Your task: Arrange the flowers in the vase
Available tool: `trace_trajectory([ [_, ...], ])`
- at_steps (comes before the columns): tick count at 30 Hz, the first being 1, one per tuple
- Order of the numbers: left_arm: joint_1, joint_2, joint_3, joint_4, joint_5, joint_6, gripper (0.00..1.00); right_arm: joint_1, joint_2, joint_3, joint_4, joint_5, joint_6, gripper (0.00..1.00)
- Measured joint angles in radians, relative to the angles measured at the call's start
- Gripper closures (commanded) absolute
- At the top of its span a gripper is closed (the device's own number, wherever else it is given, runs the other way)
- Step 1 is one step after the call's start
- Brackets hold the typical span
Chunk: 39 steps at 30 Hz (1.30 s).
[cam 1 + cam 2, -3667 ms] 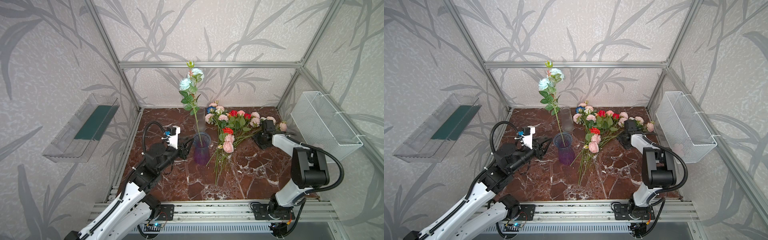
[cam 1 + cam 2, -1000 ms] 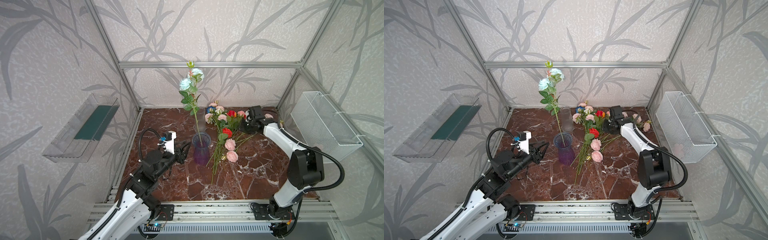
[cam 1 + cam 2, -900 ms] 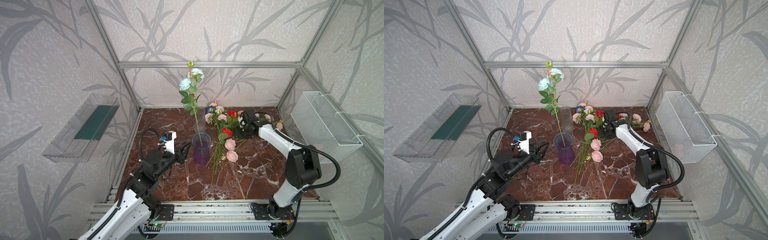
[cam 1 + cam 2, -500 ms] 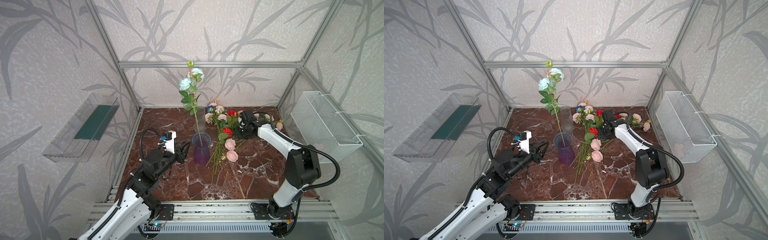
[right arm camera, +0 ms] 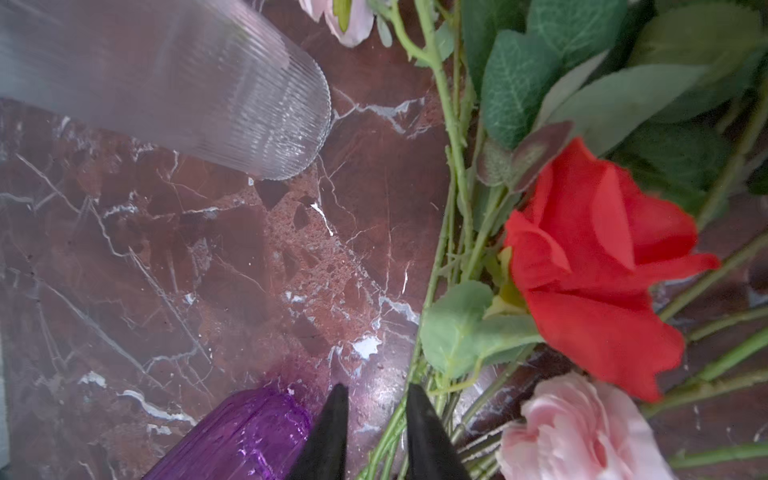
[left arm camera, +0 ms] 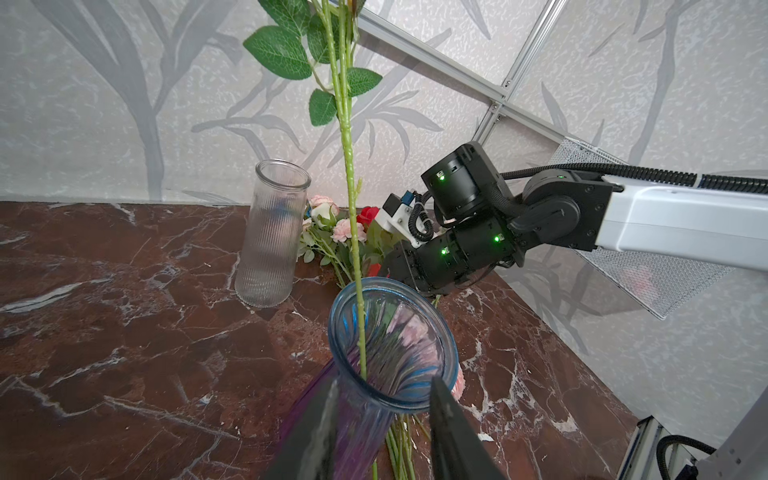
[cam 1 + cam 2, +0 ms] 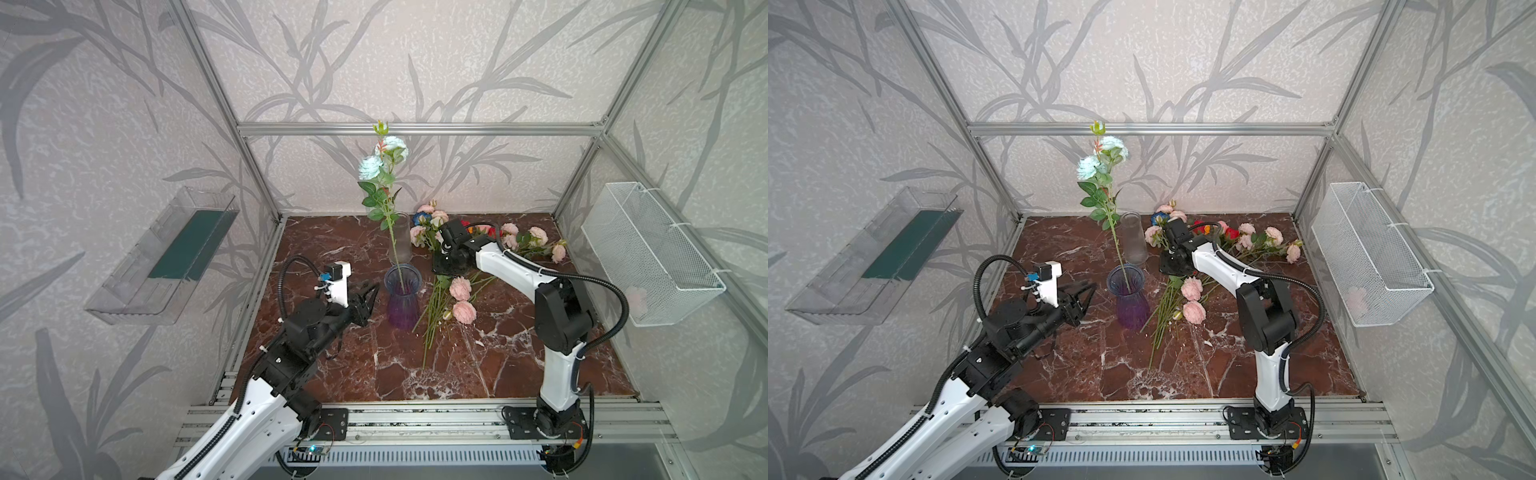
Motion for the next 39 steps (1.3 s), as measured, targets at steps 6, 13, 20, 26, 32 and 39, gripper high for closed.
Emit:
trace_trajectory([
  [6,0.0,-0.003,0.0,-0.018,-0.004,0.008,0.61,0.0,0.162,0.283,-0.043,0.112,-0.155,0.69],
  [13,0.0,-0.014,0.0,-0.03,-0.013,0.021,0.61,-0.004,0.42,0.647,-0.159,0.187,-0.269,0.7],
  [20,0.0,-0.014,0.0,-0.038,-0.026,0.031,0.6,-0.004,0.642,0.964,-0.326,0.268,-0.321,0.72],
  [26,0.0,-0.009,0.0,-0.038,-0.031,0.04,0.6,-0.006,0.663,0.971,-0.387,0.317,-0.343,0.74],
  [32,0.0,0.007,0.0,-0.038,-0.031,0.042,0.6,-0.01,0.657,0.899,-0.384,0.343,-0.361,0.75],
  [39,0.0,0.008,0.0,-0.038,-0.032,0.043,0.6,-0.012,0.635,0.865,-0.394,0.37,-0.397,0.69],
])
